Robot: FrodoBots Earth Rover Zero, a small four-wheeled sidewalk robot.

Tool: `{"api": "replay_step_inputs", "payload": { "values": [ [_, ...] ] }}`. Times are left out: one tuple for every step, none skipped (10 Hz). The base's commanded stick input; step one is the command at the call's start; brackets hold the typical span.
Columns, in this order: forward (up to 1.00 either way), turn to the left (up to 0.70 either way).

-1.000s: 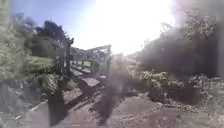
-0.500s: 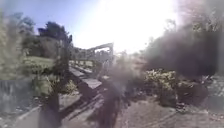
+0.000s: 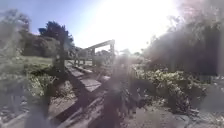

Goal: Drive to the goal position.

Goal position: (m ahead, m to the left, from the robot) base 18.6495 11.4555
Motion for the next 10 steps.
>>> {"api": "replay_step_inputs", "payload": {
  "values": [
    [0.5, 0.0],
    [0.5, 0.0],
    [0.5, 0.0],
    [0.5, 0.09],
    [0.5, 0.25],
    [0.5, 0.27],
    [0.5, 0.27],
    [0.5, 0.27],
    [0.5, 0.0],
    [0.5, 0.0]
  ]
}}
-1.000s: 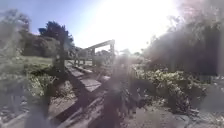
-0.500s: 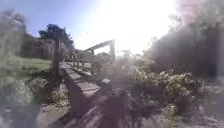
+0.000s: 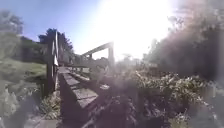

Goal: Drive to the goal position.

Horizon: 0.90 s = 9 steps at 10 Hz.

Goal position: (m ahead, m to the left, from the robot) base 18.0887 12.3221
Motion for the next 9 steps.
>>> {"api": "replay_step_inputs", "payload": {
  "values": [
    [0.5, 0.0],
    [0.5, 0.0],
    [0.5, 0.0],
    [0.5, 0.18],
    [0.5, 0.09],
    [0.5, 0.25],
    [0.5, 0.11],
    [0.5, 0.0],
    [0.5, 0.0]
  ]
}}
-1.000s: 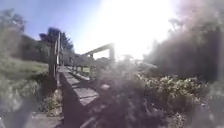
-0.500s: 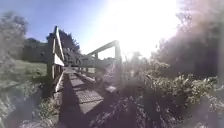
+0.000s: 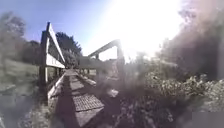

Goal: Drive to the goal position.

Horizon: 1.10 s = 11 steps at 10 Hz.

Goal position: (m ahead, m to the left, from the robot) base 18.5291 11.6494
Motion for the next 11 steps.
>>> {"api": "replay_step_inputs", "payload": {
  "values": [
    [0.5, 0.0],
    [0.5, 0.0],
    [0.5, 0.0],
    [0.5, 0.27],
    [0.5, 0.27],
    [0.5, 0.27],
    [0.5, 0.27],
    [0.5, 0.27],
    [0.5, 0.27],
    [0.5, 0.0],
    [0.5, 0.0]
  ]
}}
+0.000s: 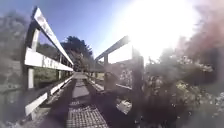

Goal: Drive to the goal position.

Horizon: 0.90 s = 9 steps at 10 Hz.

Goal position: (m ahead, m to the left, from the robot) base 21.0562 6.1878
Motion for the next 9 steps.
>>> {"api": "replay_step_inputs", "payload": {
  "values": [
    [0.5, 0.0],
    [0.5, 0.07],
    [0.5, 0.24],
    [0.5, 0.27],
    [0.5, 0.27],
    [0.5, 0.27],
    [0.5, 0.27],
    [0.5, 0.24],
    [0.5, 0.07]
  ]
}}
